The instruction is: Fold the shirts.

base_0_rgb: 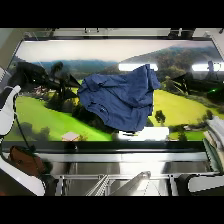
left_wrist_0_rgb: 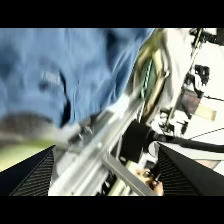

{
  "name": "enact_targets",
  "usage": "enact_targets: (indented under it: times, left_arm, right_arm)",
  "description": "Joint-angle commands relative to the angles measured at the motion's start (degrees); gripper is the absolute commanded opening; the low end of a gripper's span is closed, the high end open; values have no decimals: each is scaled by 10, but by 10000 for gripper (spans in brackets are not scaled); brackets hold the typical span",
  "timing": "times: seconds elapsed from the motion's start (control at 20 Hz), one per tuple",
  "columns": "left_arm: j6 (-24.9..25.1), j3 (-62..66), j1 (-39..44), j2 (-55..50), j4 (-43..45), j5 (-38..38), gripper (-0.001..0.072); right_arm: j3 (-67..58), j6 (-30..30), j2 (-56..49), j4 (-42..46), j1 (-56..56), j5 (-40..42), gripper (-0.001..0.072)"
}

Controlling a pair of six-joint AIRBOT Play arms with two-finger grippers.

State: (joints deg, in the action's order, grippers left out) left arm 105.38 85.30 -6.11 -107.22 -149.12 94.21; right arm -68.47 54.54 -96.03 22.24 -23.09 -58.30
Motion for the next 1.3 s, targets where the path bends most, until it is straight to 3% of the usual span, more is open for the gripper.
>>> enact_targets:
  times: [0.0, 0.3, 0.4, 0.8, 0.9, 1.15, 1.2, 1.25]
  left_arm:
    - [7, -148, 37, 56, 21, -74, 706]
    - [6, -263, 64, 82, 21, -250, 706]
    - [6, -275, 58, 82, 20, -296, 706]
    - [6, -246, 59, 82, 4, -400, 669]
    - [9, -219, 61, 82, 7, -389, 218]
    - [11, -197, 61, 82, 12, -388, 182]
    - [11, -197, 61, 81, 11, -388, 55]
    - [11, -197, 61, 81, 11, -390, 33]
  right_arm:
    - [0, 25, -1, 50, 2, -27, 368]
    - [0, 25, -1, 50, 84, -151, 379]
    - [0, 25, 0, 46, 130, -169, 534]
    - [0, 45, -1, 46, 222, -73, 525]
    - [0, 45, -2, 51, 222, -44, 525]
    - [0, 85, -4, 118, 216, -4, 523]
    - [0, 102, -5, 144, 218, -11, 522]
    - [0, 111, -9, 162, 224, -21, 523]
